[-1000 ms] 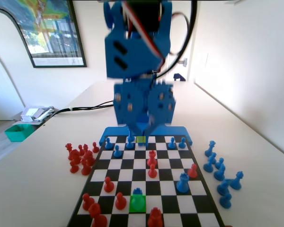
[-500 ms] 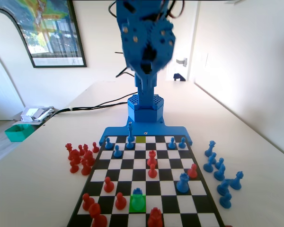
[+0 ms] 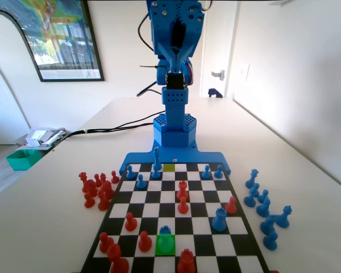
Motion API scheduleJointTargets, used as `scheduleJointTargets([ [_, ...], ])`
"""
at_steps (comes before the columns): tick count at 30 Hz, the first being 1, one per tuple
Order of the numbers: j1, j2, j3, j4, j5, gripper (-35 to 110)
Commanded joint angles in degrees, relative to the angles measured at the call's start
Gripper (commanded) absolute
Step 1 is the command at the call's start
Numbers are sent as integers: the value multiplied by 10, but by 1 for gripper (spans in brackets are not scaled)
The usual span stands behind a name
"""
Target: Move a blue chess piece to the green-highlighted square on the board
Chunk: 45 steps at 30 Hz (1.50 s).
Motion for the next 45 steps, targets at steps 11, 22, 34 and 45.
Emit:
scheduleJointTargets([
  [11,6,146,18,44,-8,1],
  [22,5,194,32,30,-11,1],
  [34,5,195,32,30,-9,1],
  [45,5,195,32,30,-9,1],
])
